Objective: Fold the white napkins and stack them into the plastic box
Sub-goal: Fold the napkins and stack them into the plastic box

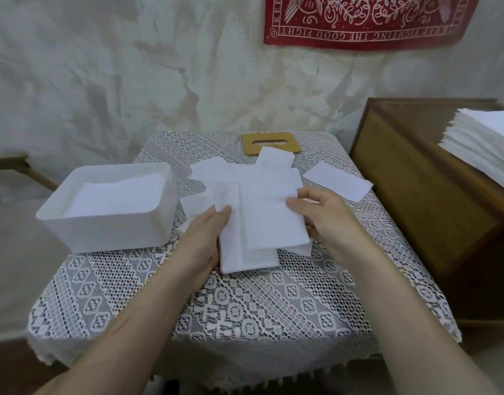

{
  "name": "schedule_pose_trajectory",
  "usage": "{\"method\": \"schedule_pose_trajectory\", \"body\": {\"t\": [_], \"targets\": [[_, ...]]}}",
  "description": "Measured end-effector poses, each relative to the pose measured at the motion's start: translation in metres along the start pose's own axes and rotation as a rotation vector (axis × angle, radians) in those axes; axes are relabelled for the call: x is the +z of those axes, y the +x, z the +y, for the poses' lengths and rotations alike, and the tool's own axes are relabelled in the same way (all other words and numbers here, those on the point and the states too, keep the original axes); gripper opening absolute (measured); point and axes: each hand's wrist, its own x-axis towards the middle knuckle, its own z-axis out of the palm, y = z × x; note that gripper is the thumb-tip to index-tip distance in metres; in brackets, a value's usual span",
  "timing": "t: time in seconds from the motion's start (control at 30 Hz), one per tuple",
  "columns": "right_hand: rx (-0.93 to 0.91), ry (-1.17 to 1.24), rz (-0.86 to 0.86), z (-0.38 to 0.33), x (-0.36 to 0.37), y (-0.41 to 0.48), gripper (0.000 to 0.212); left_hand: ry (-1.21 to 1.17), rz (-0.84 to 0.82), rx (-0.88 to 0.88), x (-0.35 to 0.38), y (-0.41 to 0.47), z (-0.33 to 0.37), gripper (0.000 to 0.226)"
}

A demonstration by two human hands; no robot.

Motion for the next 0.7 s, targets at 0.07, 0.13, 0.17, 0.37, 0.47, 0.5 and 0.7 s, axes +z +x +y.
{"method": "schedule_pose_trajectory", "body": {"t": [0.07,0.13,0.17,0.37,0.47,0.5,0.7], "targets": [[0.005,-0.078,0.006,0.002,0.006,0.0,0.012,-0.012,-0.006,0.0,0.003,0.0,0.0,0.022],[-0.014,-0.155,0.057,0.004,0.011,0.001,0.019,-0.019,-0.012,0.0,0.003,0.001,0.0,0.025],[-0.022,-0.179,0.087,0.004,0.013,0.002,0.018,-0.021,-0.011,-0.002,0.003,0.001,-0.001,0.027],[-0.016,-0.152,0.086,0.004,0.019,0.003,0.012,-0.058,0.001,-0.01,0.005,0.003,-0.002,0.036],[-0.015,-0.114,0.04,0.006,0.023,0.002,0.011,-0.085,-0.001,-0.024,0.006,0.001,0.0,0.038],[-0.012,-0.105,0.034,0.006,0.025,0.001,0.011,-0.089,-0.006,-0.026,0.006,0.001,0.0,0.039],[-0.015,-0.096,0.011,0.004,0.031,-0.001,0.009,-0.099,-0.006,-0.028,0.006,-0.001,0.001,0.04]]}}
